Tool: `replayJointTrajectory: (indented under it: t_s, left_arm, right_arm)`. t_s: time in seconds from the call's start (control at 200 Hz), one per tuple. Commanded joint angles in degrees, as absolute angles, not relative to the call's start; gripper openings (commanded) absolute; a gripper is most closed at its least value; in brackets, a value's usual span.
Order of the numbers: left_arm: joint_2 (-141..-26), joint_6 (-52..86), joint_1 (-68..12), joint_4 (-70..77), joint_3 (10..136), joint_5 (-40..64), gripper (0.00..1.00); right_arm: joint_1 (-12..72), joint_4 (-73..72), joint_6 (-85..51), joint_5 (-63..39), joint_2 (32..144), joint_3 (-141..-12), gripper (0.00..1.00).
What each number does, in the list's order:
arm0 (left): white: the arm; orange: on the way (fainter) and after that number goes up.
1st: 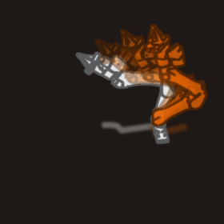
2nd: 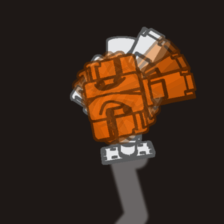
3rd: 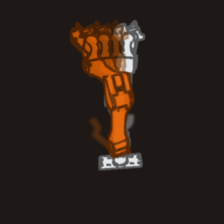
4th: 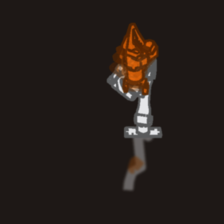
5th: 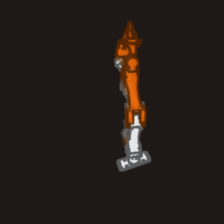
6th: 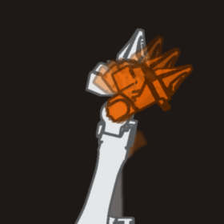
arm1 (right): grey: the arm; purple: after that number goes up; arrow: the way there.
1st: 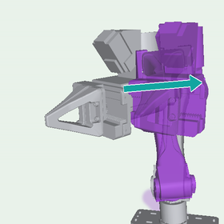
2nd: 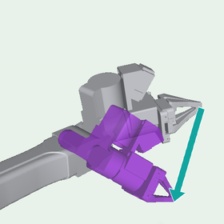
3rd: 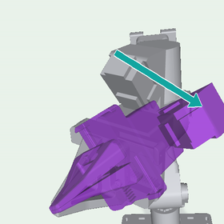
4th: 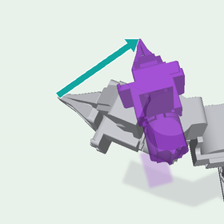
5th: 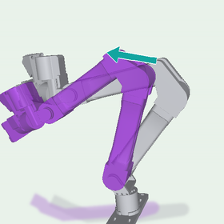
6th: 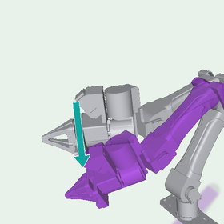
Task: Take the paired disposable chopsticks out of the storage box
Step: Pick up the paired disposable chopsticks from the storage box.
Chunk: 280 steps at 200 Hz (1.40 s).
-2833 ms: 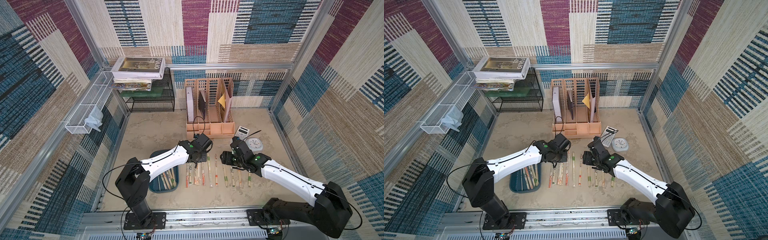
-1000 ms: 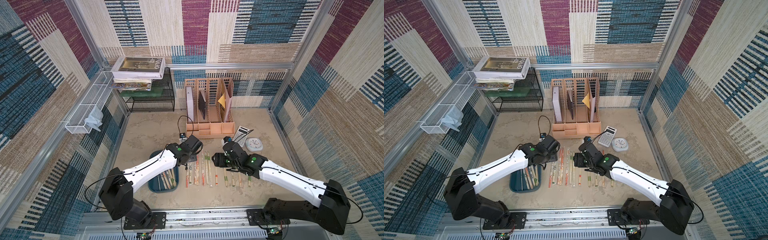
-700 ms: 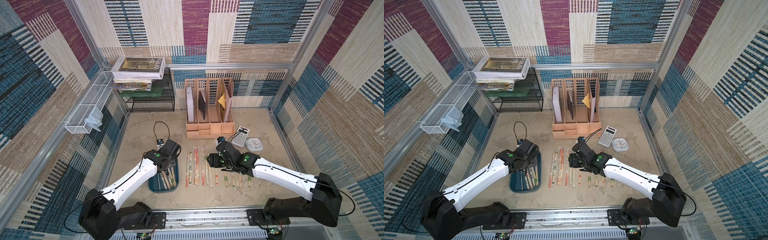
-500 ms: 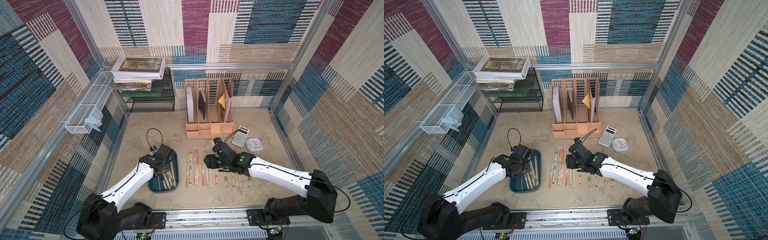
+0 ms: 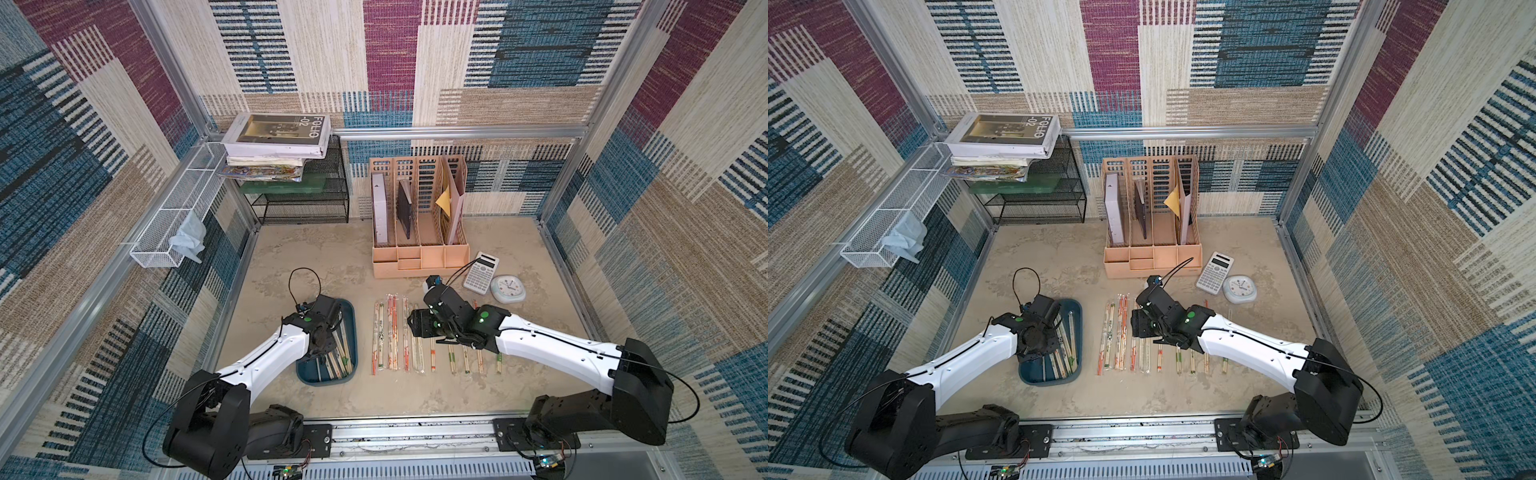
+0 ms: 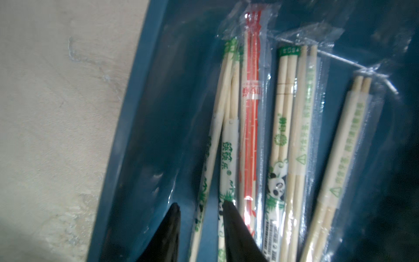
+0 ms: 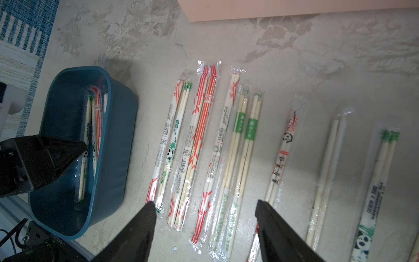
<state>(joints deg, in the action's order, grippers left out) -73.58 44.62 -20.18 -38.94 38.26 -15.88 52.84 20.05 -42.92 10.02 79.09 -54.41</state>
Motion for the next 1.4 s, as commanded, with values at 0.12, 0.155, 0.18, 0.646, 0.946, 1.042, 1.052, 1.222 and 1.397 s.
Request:
replayJointTrajectory:
  t_s: [0.12, 0.155, 0.18, 0.646, 0.946, 1.042, 1.052, 1.222, 1.397]
  left_arm:
    - [-73.9, 44.8, -19.2, -37.7, 37.5, -15.0, 0.32]
    - [-73.9, 44.9, -19.0, -37.7, 37.4, -14.9, 0.32]
    - [-74.1, 45.0, -18.9, -37.7, 37.4, -14.7, 0.32]
    - [-75.3, 45.6, -18.5, -37.3, 37.8, -13.5, 0.07]
    - [-70.2, 42.7, -18.4, -42.9, 42.4, -14.2, 0.00]
    - [-67.4, 41.2, -18.5, -44.7, 44.5, -14.0, 0.00]
    - [-67.2, 41.1, -18.4, -44.9, 44.6, -14.0, 0.00]
    - [-64.6, 39.2, -18.5, -45.2, 47.2, -10.5, 0.00]
    - [-64.0, 38.4, -19.6, -44.3, 50.4, -6.5, 0.00]
  right_arm:
    - [52.7, 20.8, -42.6, 11.2, 78.9, -54.5, 0.73]
    - [52.6, 20.9, -42.5, 11.2, 78.9, -54.6, 0.73]
    - [52.6, 21.0, -42.5, 11.2, 78.9, -54.6, 0.73]
    - [51.7, 21.6, -42.1, 11.6, 77.5, -54.1, 0.73]
    - [51.6, 21.2, -42.2, 11.4, 76.2, -53.2, 0.73]
    - [51.4, 21.0, -42.2, 11.4, 75.9, -53.0, 0.73]
    - [51.4, 20.9, -42.3, 11.4, 75.9, -53.0, 0.73]
    - [50.7, 20.6, -42.0, 10.7, 76.0, -53.1, 0.73]
    - [50.3, 20.0, -42.1, 9.8, 76.0, -53.0, 0.73]
